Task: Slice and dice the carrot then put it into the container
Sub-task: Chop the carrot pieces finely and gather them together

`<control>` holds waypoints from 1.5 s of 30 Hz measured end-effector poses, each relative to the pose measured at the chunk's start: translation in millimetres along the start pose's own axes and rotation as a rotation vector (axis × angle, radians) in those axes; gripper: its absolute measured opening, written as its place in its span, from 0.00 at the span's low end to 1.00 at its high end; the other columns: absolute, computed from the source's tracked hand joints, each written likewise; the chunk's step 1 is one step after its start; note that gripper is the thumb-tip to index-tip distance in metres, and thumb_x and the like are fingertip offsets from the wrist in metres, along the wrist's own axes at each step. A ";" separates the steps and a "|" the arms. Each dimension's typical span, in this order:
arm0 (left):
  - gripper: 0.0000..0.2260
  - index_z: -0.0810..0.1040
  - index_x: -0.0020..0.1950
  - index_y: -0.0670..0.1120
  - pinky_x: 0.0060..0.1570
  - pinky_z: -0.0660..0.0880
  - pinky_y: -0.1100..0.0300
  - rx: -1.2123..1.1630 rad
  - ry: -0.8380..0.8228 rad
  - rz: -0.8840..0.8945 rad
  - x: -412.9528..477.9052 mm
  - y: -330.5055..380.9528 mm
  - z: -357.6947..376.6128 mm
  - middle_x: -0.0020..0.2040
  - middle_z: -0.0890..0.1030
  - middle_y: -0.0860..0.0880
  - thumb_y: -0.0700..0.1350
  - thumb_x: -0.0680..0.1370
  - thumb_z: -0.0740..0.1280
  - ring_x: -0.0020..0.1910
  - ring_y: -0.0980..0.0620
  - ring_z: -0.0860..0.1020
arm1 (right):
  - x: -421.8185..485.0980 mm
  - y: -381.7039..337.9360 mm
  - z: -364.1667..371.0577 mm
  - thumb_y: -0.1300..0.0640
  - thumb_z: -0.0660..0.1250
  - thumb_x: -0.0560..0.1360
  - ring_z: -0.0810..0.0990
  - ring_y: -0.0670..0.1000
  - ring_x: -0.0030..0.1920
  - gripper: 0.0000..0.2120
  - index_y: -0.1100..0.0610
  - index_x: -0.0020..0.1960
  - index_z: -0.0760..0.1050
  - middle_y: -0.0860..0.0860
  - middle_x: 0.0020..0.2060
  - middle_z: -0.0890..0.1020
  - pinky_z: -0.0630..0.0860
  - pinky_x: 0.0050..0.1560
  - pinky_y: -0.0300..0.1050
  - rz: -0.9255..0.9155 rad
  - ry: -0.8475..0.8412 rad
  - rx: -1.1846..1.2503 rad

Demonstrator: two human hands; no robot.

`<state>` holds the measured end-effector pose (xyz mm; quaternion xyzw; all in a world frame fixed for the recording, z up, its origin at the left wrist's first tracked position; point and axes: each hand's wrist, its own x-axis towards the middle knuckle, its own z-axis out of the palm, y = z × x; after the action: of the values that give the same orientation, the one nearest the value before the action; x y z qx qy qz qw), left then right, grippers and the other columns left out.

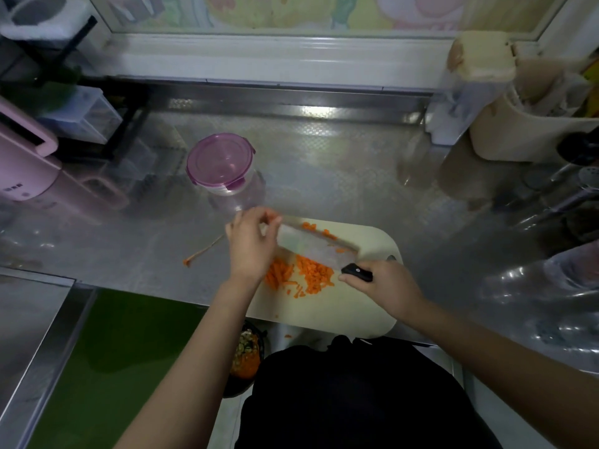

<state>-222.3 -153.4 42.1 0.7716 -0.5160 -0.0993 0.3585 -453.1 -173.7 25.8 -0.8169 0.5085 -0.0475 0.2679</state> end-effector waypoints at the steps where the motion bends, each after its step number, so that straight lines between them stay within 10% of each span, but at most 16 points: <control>1: 0.04 0.77 0.45 0.48 0.52 0.63 0.56 -0.059 0.083 -0.047 -6.9 -2.1 -2.6 0.43 0.77 0.53 0.45 0.77 0.64 0.48 0.49 0.73 | 0.7 -1.4 0.9 0.39 0.65 0.73 0.75 0.55 0.35 0.18 0.49 0.31 0.69 0.48 0.23 0.68 0.58 0.42 0.44 0.020 0.016 0.042; 3: 0.04 0.75 0.51 0.44 0.55 0.69 0.46 -0.093 0.135 -0.223 -22.3 -11.3 -1.9 0.48 0.76 0.48 0.42 0.77 0.63 0.52 0.46 0.73 | 3.0 -3.8 5.3 0.41 0.67 0.73 0.66 0.51 0.28 0.24 0.50 0.27 0.59 0.48 0.21 0.62 0.60 0.39 0.48 0.064 0.052 0.117; 6: 0.27 0.65 0.68 0.46 0.66 0.63 0.44 0.054 -0.215 -0.512 -46.3 -23.1 9.3 0.65 0.68 0.43 0.47 0.72 0.70 0.66 0.42 0.65 | 5.5 -8.3 10.2 0.42 0.68 0.73 0.62 0.46 0.23 0.27 0.50 0.26 0.57 0.49 0.20 0.61 0.66 0.39 0.52 0.109 0.105 0.221; 11: 0.44 0.50 0.76 0.53 0.70 0.51 0.48 0.193 -0.433 -0.425 -66.3 -27.3 25.6 0.75 0.53 0.46 0.52 0.68 0.73 0.73 0.46 0.52 | 5.6 -13.9 14.6 0.42 0.66 0.74 0.69 0.45 0.25 0.23 0.51 0.26 0.67 0.52 0.24 0.75 0.64 0.34 0.39 0.157 0.081 0.356; 15: 0.41 0.52 0.76 0.48 0.68 0.53 0.49 0.175 -0.321 -0.379 -69.0 -28.5 31.3 0.74 0.57 0.42 0.51 0.71 0.72 0.71 0.43 0.56 | 3.8 -17.4 15.1 0.42 0.66 0.74 0.71 0.44 0.26 0.20 0.57 0.35 0.79 0.48 0.24 0.75 0.65 0.33 0.44 0.204 0.070 0.450; 22: 0.26 0.65 0.68 0.44 0.60 0.59 0.51 0.175 -0.206 -0.362 -67.7 -23.1 41.4 0.64 0.67 0.41 0.47 0.73 0.68 0.62 0.42 0.64 | -0.4 -16.2 15.5 0.42 0.66 0.74 0.72 0.45 0.27 0.20 0.58 0.36 0.80 0.48 0.25 0.76 0.68 0.34 0.44 0.222 0.063 0.468; 30: 0.31 0.61 0.73 0.44 0.63 0.58 0.50 0.274 -0.273 -0.316 -65.2 -28.6 47.7 0.71 0.63 0.46 0.52 0.74 0.68 0.68 0.44 0.60 | -1.5 -20.5 16.9 0.42 0.66 0.74 0.71 0.44 0.25 0.19 0.56 0.33 0.79 0.47 0.24 0.74 0.65 0.32 0.41 0.225 0.037 0.479; 45: 0.13 0.80 0.56 0.38 0.56 0.63 0.62 0.146 -0.226 0.014 -64.3 -51.8 40.3 0.53 0.80 0.41 0.32 0.72 0.67 0.53 0.41 0.75 | -1.4 -19.4 20.4 0.42 0.66 0.74 0.70 0.46 0.25 0.23 0.60 0.33 0.78 0.49 0.24 0.74 0.62 0.30 0.40 0.218 0.019 0.481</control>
<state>-234.6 -104.9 -35.0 0.7759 -0.5643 -0.1452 0.2418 -431.0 -158.0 18.1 -0.6697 0.5699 -0.1455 0.4534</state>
